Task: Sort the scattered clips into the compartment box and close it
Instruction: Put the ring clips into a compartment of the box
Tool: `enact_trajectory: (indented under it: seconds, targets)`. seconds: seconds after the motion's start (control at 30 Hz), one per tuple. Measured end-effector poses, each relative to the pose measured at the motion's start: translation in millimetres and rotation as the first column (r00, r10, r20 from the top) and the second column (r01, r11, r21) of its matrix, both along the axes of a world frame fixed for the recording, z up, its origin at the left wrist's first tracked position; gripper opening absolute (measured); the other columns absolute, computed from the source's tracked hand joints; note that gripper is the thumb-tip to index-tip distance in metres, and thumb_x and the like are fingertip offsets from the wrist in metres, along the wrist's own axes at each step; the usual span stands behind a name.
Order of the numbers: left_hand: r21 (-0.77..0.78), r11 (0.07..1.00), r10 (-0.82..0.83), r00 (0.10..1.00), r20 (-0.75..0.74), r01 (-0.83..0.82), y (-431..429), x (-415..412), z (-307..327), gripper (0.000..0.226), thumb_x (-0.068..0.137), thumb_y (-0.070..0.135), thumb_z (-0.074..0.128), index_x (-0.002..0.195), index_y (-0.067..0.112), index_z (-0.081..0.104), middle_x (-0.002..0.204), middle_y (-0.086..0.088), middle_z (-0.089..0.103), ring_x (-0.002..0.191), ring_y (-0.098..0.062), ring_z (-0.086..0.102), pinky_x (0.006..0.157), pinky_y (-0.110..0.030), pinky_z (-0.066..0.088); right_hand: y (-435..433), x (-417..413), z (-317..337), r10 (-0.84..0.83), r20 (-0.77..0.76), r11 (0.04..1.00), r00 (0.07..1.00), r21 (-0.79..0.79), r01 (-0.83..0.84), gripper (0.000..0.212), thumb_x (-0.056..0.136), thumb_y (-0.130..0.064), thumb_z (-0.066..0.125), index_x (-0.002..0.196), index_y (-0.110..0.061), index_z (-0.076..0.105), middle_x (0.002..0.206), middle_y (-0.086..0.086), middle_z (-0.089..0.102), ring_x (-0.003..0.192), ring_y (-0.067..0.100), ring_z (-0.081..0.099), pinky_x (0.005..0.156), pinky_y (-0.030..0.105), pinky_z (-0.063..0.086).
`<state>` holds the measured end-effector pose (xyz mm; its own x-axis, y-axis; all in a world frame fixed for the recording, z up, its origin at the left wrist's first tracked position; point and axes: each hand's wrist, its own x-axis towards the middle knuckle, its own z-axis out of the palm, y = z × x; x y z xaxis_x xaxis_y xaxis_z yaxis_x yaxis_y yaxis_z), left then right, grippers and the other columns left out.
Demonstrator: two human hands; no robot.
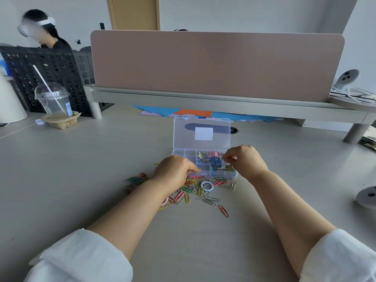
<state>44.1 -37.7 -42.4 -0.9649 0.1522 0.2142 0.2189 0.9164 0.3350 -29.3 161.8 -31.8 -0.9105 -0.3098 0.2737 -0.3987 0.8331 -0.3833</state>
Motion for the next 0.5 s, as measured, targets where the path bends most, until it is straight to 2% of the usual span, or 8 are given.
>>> enact_trajectory:
  seconds: [0.13,0.27,0.33,0.4,0.5]
  targets:
    - [0.014,1.0,-0.002,1.0,0.0,0.002,1,1,1,0.037,0.09,0.0,0.048,0.114,0.022,0.065,0.125,-0.008,0.064,0.113,-0.026,0.059,0.098,-0.04,0.049,-2,0,-2,0.0,0.013,0.991,1.0,0.133,-0.002,0.034,0.087,-0.005,0.052,0.118,-0.018,0.055,0.102,0.009,0.068,0.101,0.027,0.054,0.081,0.034,0.046]
    - [0.011,1.0,-0.008,1.0,0.007,0.008,2,2,3,0.036,0.09,0.0,0.049,0.115,0.022,0.065,0.125,-0.008,0.064,0.113,-0.026,0.06,0.098,-0.039,0.049,-4,2,-2,-0.023,-0.028,0.991,0.999,0.135,0.027,0.031,0.093,-0.011,0.04,0.122,-0.017,0.046,0.101,0.009,0.069,0.1,0.027,0.054,0.084,0.038,0.046]
    - [0.007,1.0,-0.006,1.0,0.009,0.006,2,2,3,0.038,0.09,-0.001,0.048,0.115,0.023,0.064,0.125,-0.008,0.064,0.113,-0.026,0.059,0.098,-0.04,0.049,-4,4,-1,-0.032,-0.053,0.99,0.998,0.133,0.039,0.03,0.093,-0.012,0.039,0.121,-0.017,0.047,0.101,0.01,0.07,0.1,0.028,0.054,0.085,0.039,0.046]
    - [-0.012,1.0,-0.014,1.0,0.01,0.014,2,2,3,0.041,0.089,-0.004,0.047,0.117,0.023,0.063,0.127,-0.007,0.063,0.114,-0.026,0.058,0.098,-0.041,0.049,-6,9,2,-0.016,-0.132,0.997,0.991,0.067,0.025,0.029,0.091,-0.009,0.041,0.118,-0.014,0.052,0.1,0.011,0.07,0.099,0.029,0.055,0.083,0.04,0.049]
    - [-0.042,0.997,-0.071,0.997,0.01,0.072,1,6,6,0.042,0.089,-0.006,0.045,0.119,0.019,0.062,0.127,-0.006,0.062,0.114,-0.025,0.058,0.099,-0.041,0.047,-13,21,12,0.133,-0.18,0.989,0.975,-0.038,-0.142,0.02,0.084,-0.005,0.053,0.1,-0.01,0.065,0.089,0.01,0.072,0.081,0.025,0.061,0.075,0.038,0.055]
